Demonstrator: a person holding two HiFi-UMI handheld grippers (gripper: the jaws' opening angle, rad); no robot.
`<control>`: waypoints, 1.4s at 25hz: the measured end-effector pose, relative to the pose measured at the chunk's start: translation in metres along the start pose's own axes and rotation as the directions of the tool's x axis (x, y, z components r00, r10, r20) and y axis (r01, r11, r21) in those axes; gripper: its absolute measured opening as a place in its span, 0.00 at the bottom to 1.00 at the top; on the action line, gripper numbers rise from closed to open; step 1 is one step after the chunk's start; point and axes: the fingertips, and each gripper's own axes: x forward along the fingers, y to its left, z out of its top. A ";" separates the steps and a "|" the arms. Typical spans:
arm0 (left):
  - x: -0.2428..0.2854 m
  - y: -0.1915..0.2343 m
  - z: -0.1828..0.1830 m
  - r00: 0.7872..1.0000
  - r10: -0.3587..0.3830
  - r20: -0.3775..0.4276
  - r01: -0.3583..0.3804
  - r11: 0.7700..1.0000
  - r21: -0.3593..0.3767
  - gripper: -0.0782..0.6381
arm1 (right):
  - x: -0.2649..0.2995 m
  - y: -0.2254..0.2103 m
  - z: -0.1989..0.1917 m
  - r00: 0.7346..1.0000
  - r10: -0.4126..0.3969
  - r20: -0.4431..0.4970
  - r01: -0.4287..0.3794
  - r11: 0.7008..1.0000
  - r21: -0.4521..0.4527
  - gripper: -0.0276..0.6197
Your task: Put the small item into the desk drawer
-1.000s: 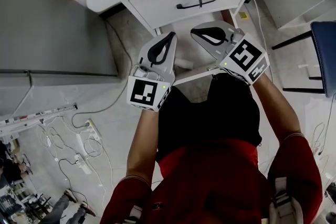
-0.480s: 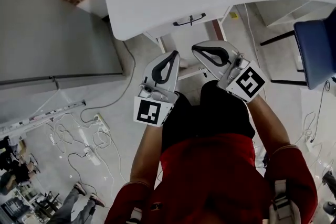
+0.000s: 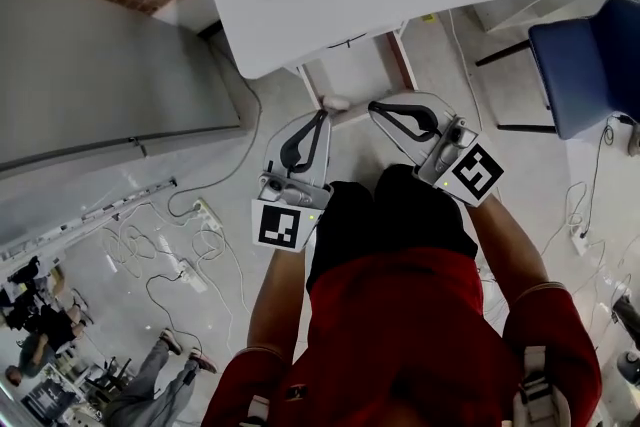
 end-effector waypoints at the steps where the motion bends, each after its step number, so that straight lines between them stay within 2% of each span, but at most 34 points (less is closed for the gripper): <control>1: -0.001 -0.004 0.011 1.000 -0.005 -0.002 0.005 1.000 -0.004 0.12 | -0.002 0.004 0.012 1.000 -0.004 0.005 0.004 1.000 0.010 0.06; 10: -0.020 -0.068 0.126 0.996 -0.087 -0.016 0.086 0.996 -0.028 0.12 | -0.057 0.040 0.118 0.998 -0.053 0.039 0.050 0.996 0.081 0.06; 15: -0.023 -0.096 0.169 0.990 -0.140 -0.008 0.140 0.990 -0.019 0.12 | -0.097 0.052 0.146 0.991 -0.115 0.065 0.106 0.986 0.125 0.06; 20: -0.024 -0.121 0.192 0.984 -0.177 0.009 0.177 0.984 -0.010 0.12 | -0.118 0.061 0.172 0.989 -0.137 0.063 0.133 0.989 0.066 0.06; 24: -0.025 -0.136 0.200 0.981 -0.195 0.020 0.195 0.981 -0.015 0.12 | -0.116 0.071 0.200 0.990 -0.103 0.095 0.102 0.995 0.013 0.06; 28: -0.029 -0.140 0.215 0.981 -0.189 0.035 0.189 0.982 -0.001 0.12 | -0.112 0.080 0.213 0.991 -0.079 0.111 0.080 0.997 -0.006 0.06; 35: -0.042 -0.138 0.237 0.982 -0.176 0.074 0.175 0.984 0.015 0.12 | -0.108 0.093 0.229 0.988 -0.082 0.130 0.083 0.997 -0.004 0.06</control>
